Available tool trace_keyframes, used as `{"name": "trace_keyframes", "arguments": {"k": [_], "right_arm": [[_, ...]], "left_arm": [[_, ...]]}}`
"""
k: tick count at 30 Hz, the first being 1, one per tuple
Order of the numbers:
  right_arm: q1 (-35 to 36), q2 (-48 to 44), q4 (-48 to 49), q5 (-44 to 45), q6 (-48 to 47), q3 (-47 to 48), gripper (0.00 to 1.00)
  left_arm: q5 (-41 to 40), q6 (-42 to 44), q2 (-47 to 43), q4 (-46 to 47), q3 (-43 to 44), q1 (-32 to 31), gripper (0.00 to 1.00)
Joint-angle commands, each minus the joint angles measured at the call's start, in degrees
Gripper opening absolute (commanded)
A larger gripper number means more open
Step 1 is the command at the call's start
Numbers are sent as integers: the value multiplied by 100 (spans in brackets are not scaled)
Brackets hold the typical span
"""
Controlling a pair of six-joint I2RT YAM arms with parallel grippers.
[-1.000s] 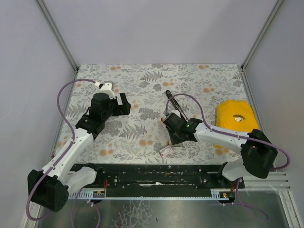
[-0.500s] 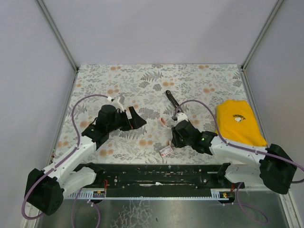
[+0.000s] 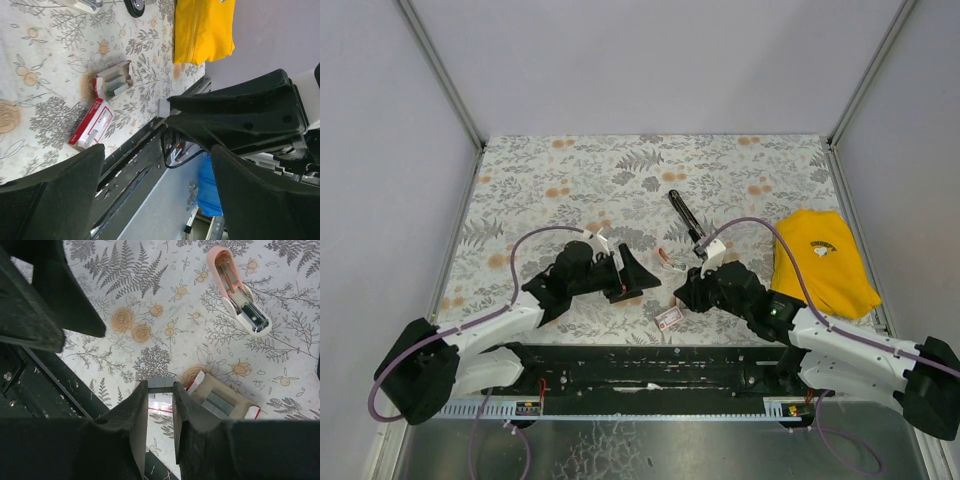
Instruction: Load the staples into the stapler
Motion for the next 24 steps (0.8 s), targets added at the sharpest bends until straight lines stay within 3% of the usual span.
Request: {"name": "trace_keyframes", "arguments": {"k": [1, 15, 24], "right_arm": [[49, -208, 401, -282, -114, -71, 27], [45, -225, 422, -370, -151, -110, 26], [47, -93, 474, -423, -180, -100, 26]], "left_arm": [[42, -307, 438, 848, 371, -166, 83], [221, 182, 1475, 358, 1153, -391, 53], [428, 507, 1757, -113, 1324, -582, 41]]}}
